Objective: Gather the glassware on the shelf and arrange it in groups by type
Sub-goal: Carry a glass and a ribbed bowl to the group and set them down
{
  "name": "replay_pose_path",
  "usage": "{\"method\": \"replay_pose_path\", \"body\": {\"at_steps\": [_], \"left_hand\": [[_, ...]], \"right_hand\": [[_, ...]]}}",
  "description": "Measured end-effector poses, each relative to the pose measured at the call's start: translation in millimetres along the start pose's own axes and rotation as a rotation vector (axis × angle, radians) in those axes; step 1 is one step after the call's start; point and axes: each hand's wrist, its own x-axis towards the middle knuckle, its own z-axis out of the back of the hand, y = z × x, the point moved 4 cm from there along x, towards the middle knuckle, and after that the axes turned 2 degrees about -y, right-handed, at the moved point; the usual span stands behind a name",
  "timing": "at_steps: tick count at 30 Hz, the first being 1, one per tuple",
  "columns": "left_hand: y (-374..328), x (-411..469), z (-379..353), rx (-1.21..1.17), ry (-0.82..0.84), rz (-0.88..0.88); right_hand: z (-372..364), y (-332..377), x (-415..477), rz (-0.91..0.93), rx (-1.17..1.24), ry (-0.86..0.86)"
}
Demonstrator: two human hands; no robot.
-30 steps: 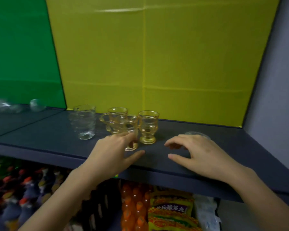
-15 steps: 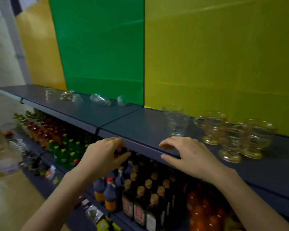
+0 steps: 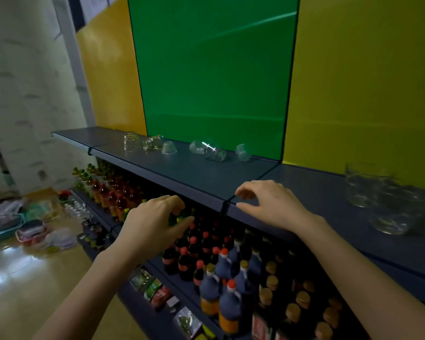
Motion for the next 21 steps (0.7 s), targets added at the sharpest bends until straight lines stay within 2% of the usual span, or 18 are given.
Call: {"method": "replay_pose_path", "body": {"at_steps": [6, 15, 21], "left_hand": [[47.4, 40.8, -29.5, -0.051, 0.006, 0.010], [124.1, 140.3, -85.2, -0.118, 0.021, 0.027], [170.6, 188.2, -119.1, -0.218, -0.051, 0.070]], "right_hand": [[-34.6, -3.3, 82.5, -0.011, -0.055, 0.045], [-64.9, -30.1, 227.5, -0.027, -0.192, 0.003], [-95.2, -57.3, 297.8, -0.163, -0.171, 0.004]]}}
